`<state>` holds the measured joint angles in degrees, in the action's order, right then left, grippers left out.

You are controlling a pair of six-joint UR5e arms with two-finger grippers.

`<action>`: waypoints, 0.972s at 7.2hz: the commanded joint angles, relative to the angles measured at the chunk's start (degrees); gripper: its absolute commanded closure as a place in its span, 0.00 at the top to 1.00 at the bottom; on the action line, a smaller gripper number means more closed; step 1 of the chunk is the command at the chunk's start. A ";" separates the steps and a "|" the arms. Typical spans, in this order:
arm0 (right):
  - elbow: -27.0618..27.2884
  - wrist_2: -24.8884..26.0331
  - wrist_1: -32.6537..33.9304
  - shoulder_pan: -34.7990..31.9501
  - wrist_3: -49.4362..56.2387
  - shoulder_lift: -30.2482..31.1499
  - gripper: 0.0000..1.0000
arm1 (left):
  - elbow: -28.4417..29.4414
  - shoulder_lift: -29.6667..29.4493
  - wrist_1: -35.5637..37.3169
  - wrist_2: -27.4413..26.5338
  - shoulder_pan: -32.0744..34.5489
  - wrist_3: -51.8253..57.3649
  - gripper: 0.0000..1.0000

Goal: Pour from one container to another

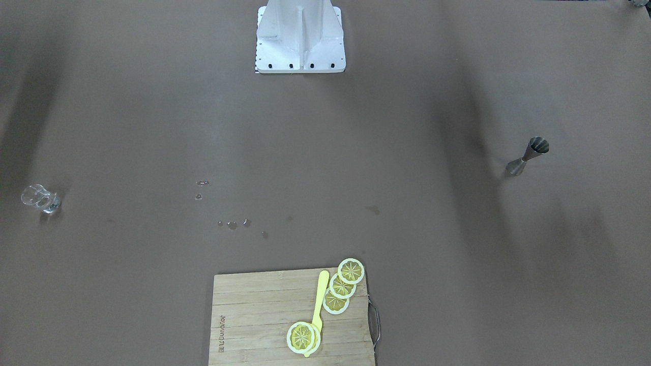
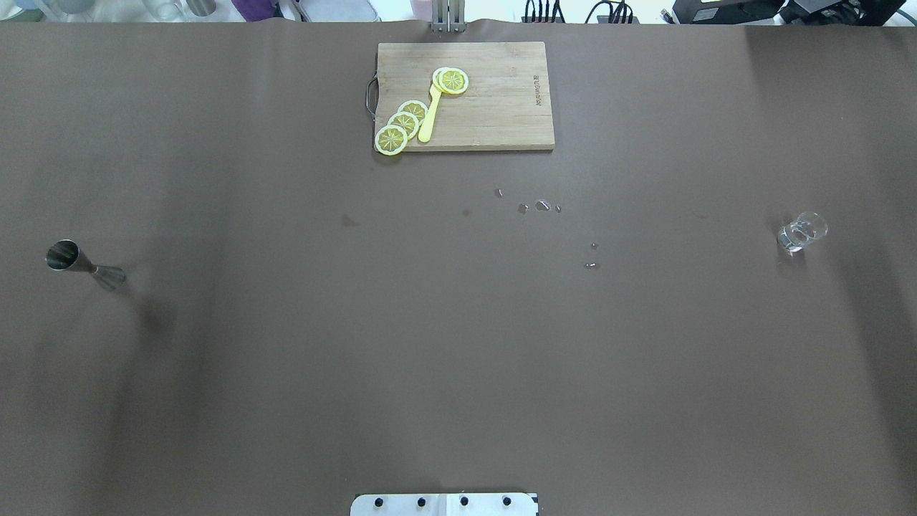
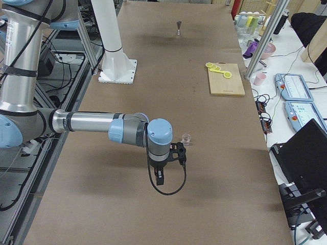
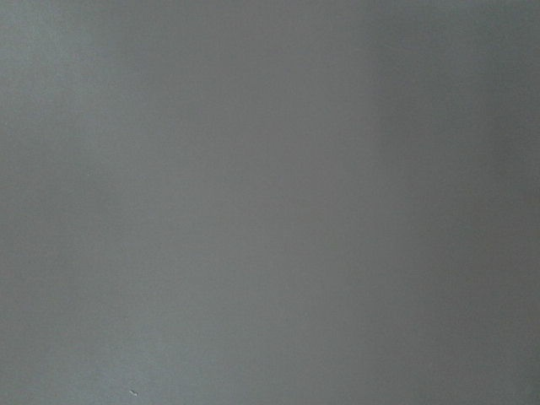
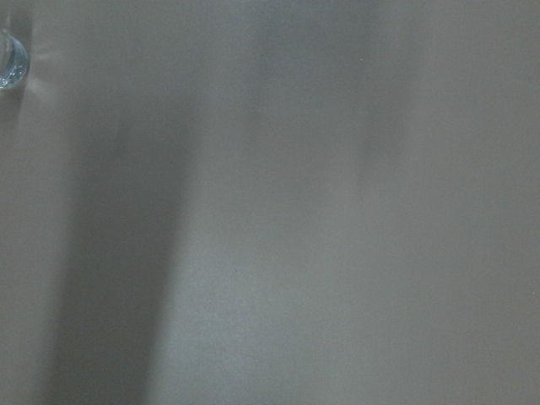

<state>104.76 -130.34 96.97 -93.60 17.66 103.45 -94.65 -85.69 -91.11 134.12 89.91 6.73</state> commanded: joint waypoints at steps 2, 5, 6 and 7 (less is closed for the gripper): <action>0.44 0.00 -0.03 0.00 0.79 0.00 1.00 | -0.88 -0.09 -0.03 0.09 0.00 -0.05 0.98; 0.27 -0.18 -1.77 0.00 10.97 0.09 1.00 | -1.94 -1.06 -0.03 0.18 0.00 0.04 0.98; 0.26 -0.18 -1.79 0.00 11.08 0.09 1.00 | -2.90 -1.49 -0.03 0.18 0.00 0.04 0.98; 0.26 -0.09 -1.79 0.00 11.17 0.09 1.00 | -3.43 -2.28 -0.03 0.26 0.00 -0.05 0.98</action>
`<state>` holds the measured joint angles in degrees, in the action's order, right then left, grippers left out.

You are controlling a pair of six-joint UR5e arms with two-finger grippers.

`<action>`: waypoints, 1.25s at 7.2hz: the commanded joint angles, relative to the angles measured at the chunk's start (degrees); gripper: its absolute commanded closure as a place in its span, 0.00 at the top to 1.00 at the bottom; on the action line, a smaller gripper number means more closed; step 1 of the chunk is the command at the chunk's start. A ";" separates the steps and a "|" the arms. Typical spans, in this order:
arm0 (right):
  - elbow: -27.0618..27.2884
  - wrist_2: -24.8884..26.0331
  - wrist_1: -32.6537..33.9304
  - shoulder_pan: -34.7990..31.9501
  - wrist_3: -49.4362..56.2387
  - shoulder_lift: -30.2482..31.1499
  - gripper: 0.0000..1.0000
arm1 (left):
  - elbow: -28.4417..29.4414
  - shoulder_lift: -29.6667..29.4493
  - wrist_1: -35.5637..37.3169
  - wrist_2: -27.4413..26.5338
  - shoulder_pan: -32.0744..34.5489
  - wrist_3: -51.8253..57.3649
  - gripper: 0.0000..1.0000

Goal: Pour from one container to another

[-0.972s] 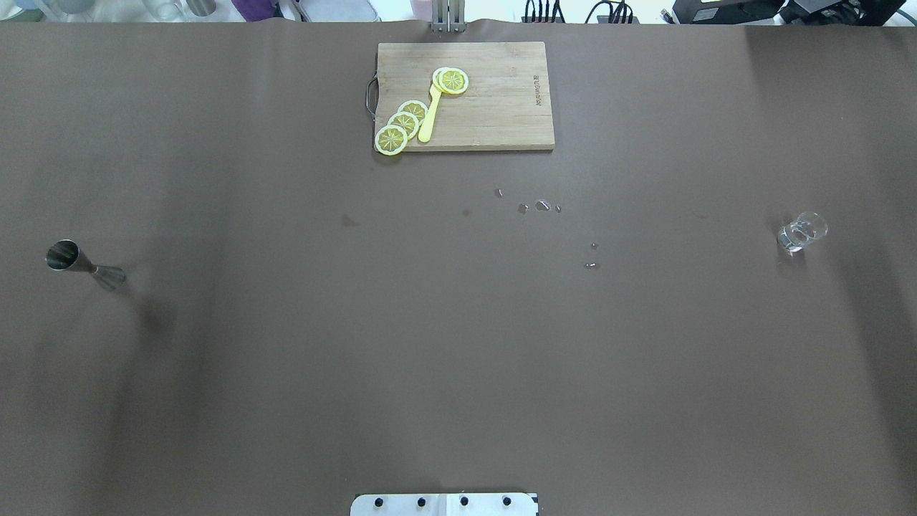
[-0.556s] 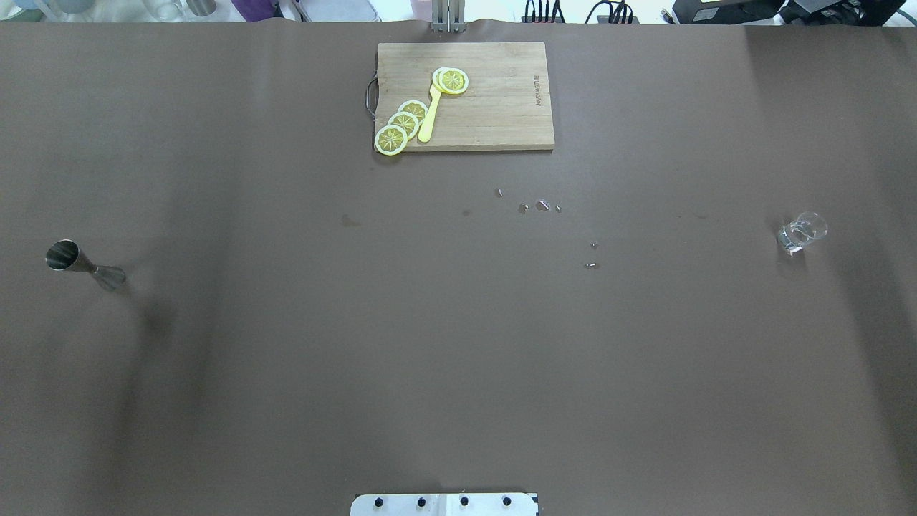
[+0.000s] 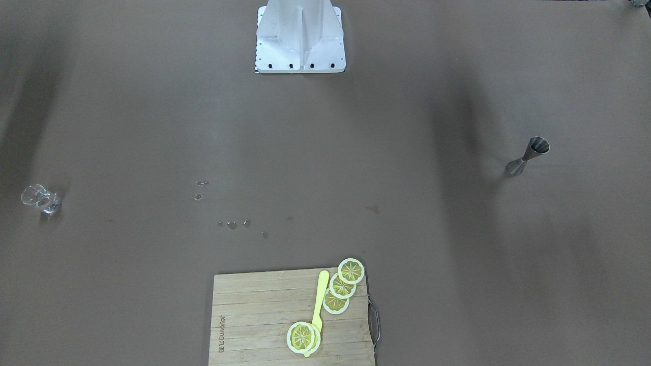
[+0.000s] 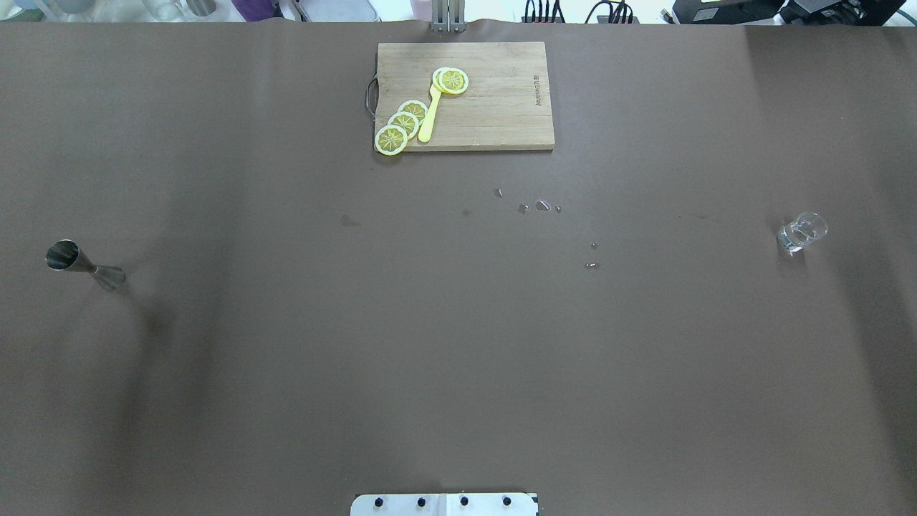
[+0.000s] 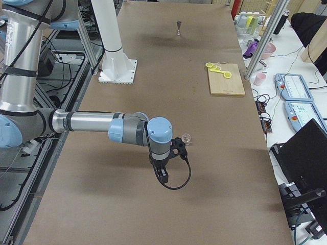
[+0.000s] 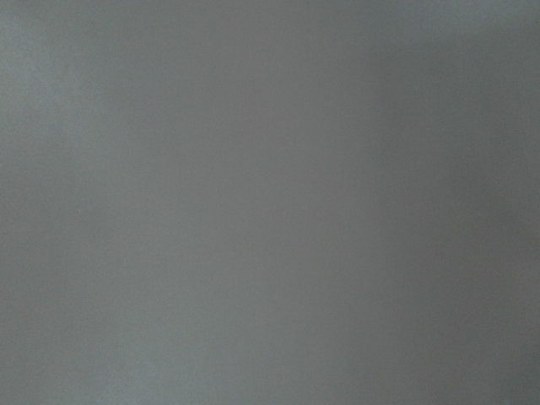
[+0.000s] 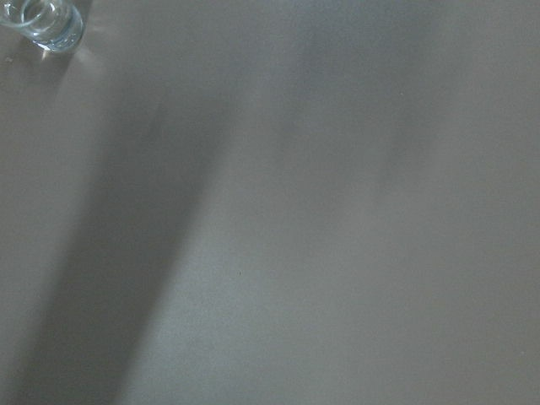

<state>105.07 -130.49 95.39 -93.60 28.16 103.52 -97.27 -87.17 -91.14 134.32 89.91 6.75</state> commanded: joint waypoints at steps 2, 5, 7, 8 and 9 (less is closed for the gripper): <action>0.05 -0.03 -0.21 0.00 2.07 -0.08 1.00 | -0.38 -2.11 0.00 0.07 -0.09 -0.07 0.98; -0.04 -0.11 -0.21 0.00 2.08 -0.08 1.00 | -0.02 -4.83 0.00 -0.11 -0.09 0.02 0.98; -0.04 -0.29 -0.21 0.00 1.99 0.01 1.00 | -0.29 -3.98 -6.20 0.07 -0.09 -0.15 0.98; -0.13 -0.29 -0.21 0.00 2.08 0.01 1.00 | -1.24 -4.06 -7.28 0.15 0.00 -3.64 0.98; -0.13 -0.38 -0.21 0.00 2.08 0.01 1.00 | -1.52 -4.23 -9.73 0.07 -0.09 -6.55 0.98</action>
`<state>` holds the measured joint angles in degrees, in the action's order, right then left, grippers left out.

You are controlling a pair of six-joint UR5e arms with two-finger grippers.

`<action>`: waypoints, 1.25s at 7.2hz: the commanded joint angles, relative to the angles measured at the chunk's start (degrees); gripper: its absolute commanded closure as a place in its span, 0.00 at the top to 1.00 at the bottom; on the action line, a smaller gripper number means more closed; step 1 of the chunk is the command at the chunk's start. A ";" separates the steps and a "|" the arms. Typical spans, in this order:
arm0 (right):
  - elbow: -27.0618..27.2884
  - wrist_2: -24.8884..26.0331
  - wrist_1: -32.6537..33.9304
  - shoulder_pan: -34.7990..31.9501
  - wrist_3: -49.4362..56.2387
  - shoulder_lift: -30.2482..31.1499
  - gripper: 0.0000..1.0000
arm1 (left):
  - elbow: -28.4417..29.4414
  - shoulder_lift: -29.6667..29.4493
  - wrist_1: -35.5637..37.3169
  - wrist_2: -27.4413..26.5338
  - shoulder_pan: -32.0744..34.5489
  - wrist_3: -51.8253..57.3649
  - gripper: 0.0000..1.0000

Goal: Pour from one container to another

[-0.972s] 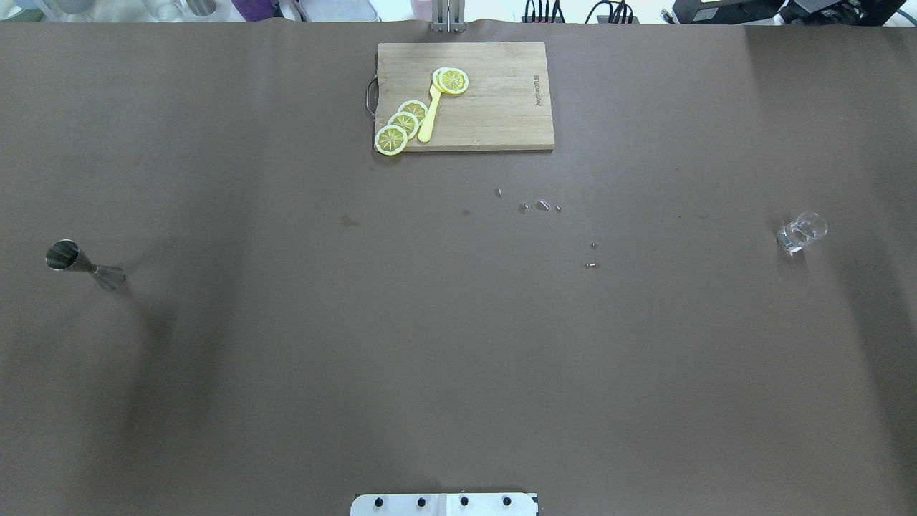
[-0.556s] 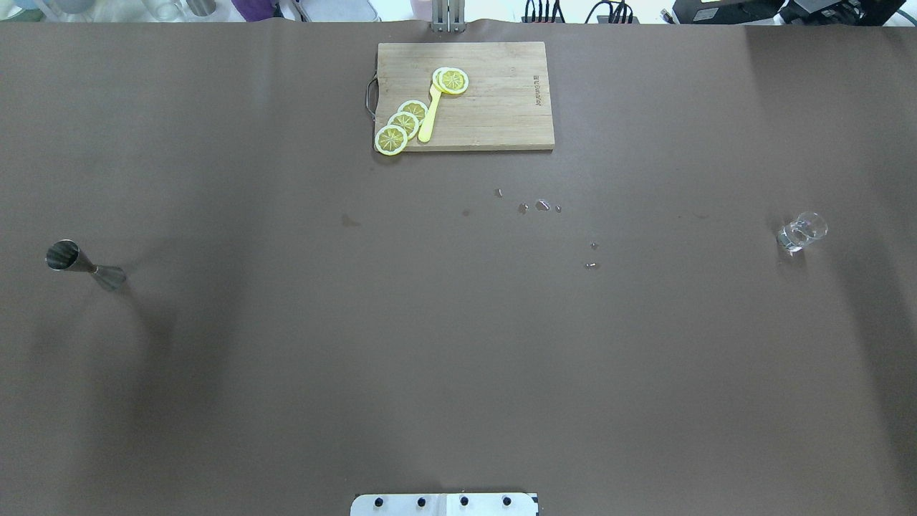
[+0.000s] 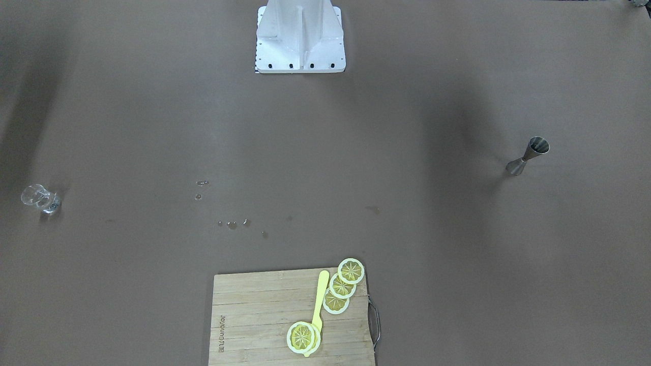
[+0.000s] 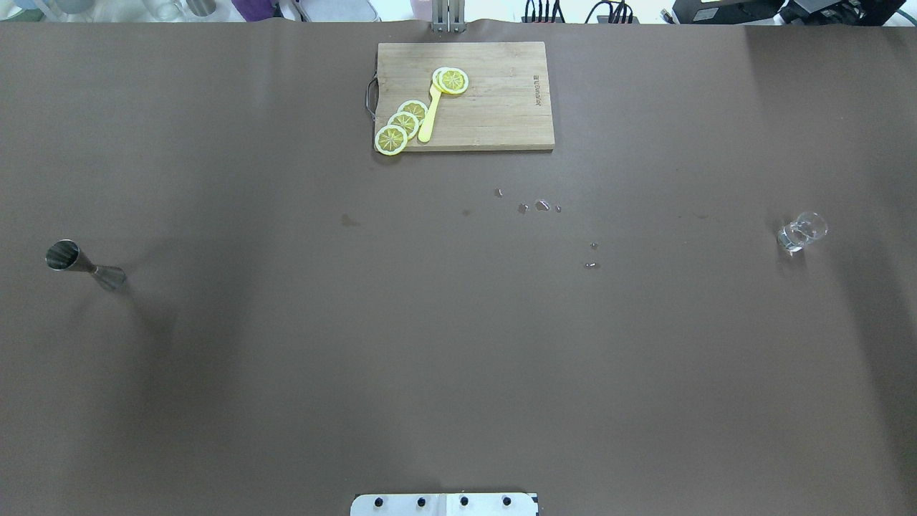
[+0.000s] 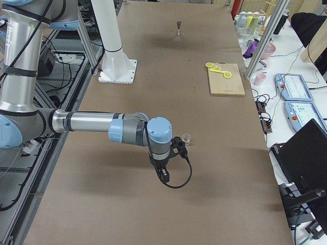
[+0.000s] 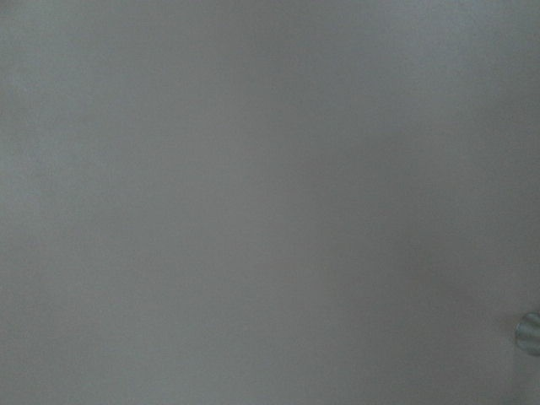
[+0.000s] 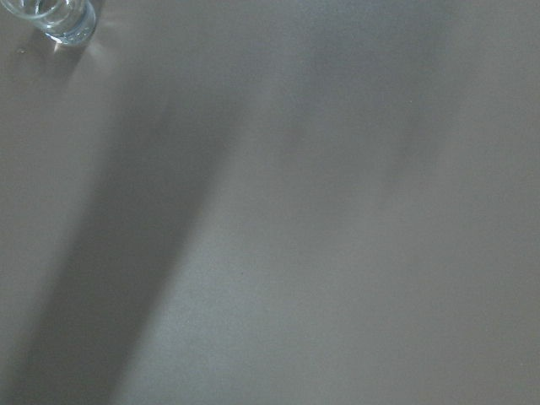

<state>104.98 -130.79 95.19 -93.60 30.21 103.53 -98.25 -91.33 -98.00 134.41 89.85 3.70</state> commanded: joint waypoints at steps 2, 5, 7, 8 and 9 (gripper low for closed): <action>-0.12 -0.08 -0.09 0.00 -0.06 0.01 1.00 | -1.24 -0.60 -7.98 -0.38 -0.29 -7.38 0.97; -0.30 0.27 0.00 0.00 -0.06 0.09 1.00 | -1.77 -2.95 -19.14 -0.82 -4.40 -19.21 0.97; -5.89 -1.65 0.00 0.00 -0.50 -0.25 1.00 | -4.30 -3.94 -19.69 -2.12 -8.35 -23.89 0.94; -6.45 -3.23 -3.39 0.09 -0.16 -0.52 1.00 | -7.45 -3.86 -20.12 -7.53 -12.73 -27.92 0.94; -6.45 -3.51 -5.08 0.09 -0.07 -0.35 1.00 | -9.66 -3.68 -21.52 -12.98 -17.55 -33.79 0.94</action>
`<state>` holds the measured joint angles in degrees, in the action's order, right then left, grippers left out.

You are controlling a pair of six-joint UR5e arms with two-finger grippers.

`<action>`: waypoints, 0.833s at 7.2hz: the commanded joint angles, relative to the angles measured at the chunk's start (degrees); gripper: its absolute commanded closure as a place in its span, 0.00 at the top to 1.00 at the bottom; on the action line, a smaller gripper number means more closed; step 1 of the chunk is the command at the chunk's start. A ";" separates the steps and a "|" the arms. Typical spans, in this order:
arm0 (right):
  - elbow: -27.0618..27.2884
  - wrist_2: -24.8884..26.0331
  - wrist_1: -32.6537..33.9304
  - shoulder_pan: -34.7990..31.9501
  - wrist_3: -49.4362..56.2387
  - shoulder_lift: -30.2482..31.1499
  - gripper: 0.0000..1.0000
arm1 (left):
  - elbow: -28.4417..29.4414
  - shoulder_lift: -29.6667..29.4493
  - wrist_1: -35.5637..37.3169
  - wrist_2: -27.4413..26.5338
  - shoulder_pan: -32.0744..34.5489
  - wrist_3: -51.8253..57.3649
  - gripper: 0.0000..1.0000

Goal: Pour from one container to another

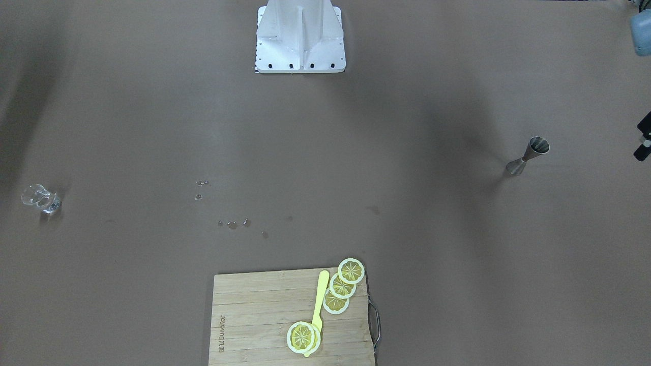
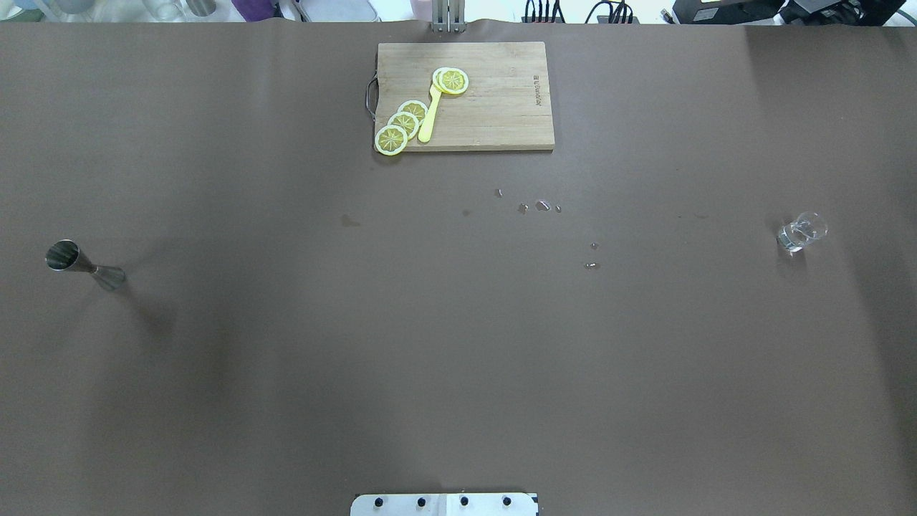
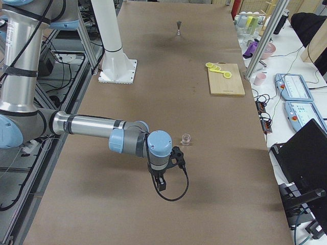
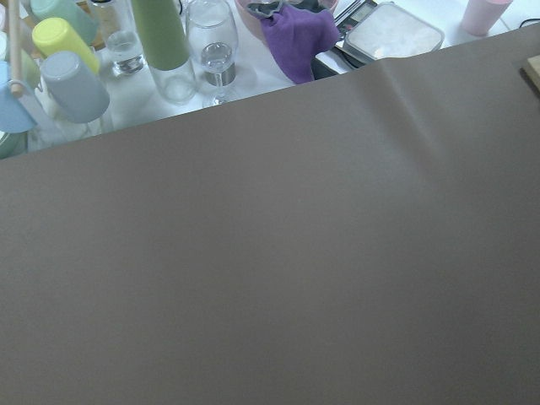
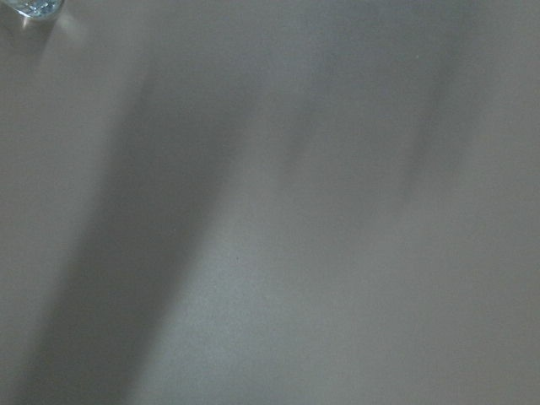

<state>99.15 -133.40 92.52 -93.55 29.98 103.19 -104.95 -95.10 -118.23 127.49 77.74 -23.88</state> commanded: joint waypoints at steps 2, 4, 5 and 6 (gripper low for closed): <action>-0.63 -0.81 -5.74 0.21 0.34 -0.10 1.00 | -4.47 0.35 -8.11 -14.67 -13.45 -14.66 0.97; -0.80 -0.90 -10.32 2.56 -0.01 -0.27 1.00 | -4.56 7.53 -21.10 -24.97 -20.14 -19.78 0.97; -0.89 -1.77 -11.13 3.72 -0.10 -0.27 1.00 | -5.61 10.61 -24.21 -28.23 -21.91 -20.94 0.97; -1.76 -3.78 -17.49 3.82 -0.27 -0.18 1.00 | -5.96 14.73 -28.68 -33.22 -23.93 -21.03 0.97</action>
<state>98.11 -135.35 80.53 -90.43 29.91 102.96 -110.28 -84.96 -141.62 99.81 56.37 -44.09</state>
